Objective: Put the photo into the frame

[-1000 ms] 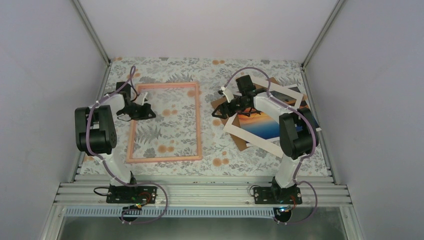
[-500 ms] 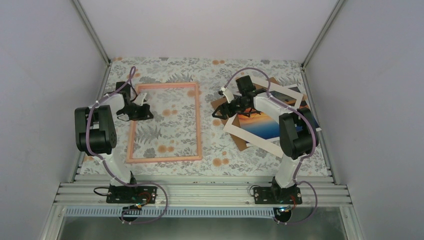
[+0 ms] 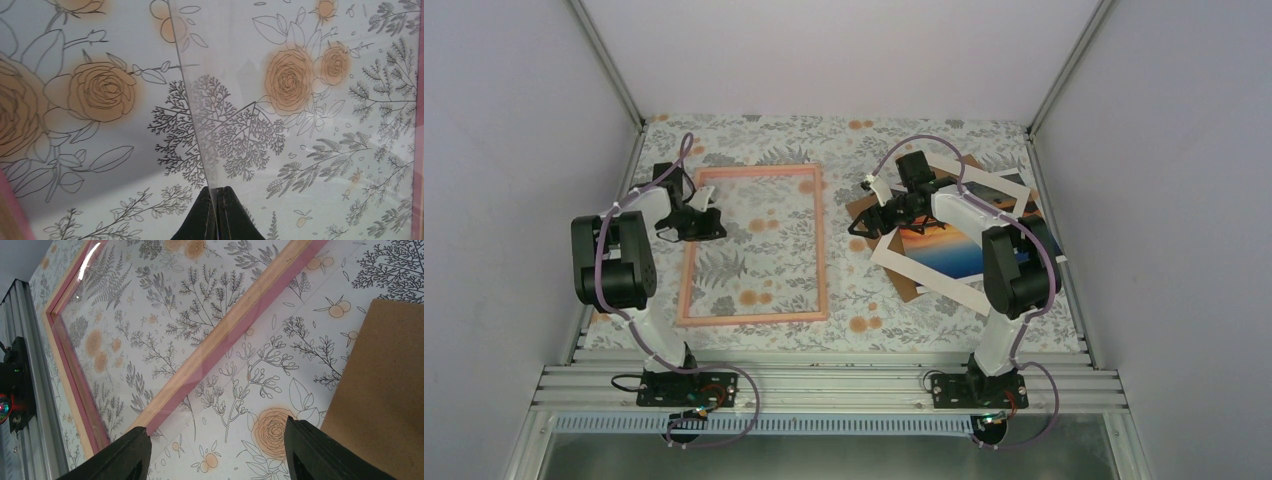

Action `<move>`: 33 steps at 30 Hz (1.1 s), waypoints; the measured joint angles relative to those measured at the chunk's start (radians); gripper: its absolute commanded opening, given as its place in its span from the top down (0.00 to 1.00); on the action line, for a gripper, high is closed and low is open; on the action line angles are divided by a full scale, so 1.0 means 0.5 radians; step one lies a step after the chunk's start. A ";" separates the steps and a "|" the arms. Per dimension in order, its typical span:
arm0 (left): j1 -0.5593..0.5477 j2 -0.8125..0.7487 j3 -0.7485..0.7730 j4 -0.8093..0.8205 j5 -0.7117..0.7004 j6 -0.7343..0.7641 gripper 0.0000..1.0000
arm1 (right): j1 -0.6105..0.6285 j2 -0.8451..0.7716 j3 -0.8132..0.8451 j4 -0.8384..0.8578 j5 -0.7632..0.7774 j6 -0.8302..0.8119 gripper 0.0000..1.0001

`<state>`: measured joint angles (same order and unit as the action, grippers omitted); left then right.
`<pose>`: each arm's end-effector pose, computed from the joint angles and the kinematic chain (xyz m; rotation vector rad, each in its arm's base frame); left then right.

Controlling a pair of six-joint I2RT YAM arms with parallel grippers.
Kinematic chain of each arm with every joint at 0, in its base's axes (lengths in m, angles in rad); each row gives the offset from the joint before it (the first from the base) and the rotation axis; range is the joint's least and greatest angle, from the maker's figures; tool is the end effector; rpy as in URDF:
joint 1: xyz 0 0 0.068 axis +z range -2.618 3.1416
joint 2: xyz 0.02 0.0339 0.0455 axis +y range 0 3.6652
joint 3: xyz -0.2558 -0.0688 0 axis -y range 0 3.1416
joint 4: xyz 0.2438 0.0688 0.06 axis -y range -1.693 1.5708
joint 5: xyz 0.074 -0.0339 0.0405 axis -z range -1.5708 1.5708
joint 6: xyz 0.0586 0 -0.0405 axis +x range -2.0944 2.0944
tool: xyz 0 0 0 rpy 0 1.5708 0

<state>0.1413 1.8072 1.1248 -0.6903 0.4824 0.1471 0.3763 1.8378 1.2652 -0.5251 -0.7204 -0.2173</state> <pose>0.3323 0.0198 0.1315 0.0768 2.8087 -0.6437 0.3380 0.1751 0.1735 -0.9690 2.3754 1.0081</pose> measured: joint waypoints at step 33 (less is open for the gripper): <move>0.140 -0.020 0.051 -0.114 -0.150 0.103 0.98 | -0.011 -0.001 -0.008 0.001 -0.001 0.001 0.33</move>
<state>0.2115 1.7973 1.1503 -0.7471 0.4076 0.1986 0.3706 1.8374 1.2613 -0.5247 -0.7208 -0.2169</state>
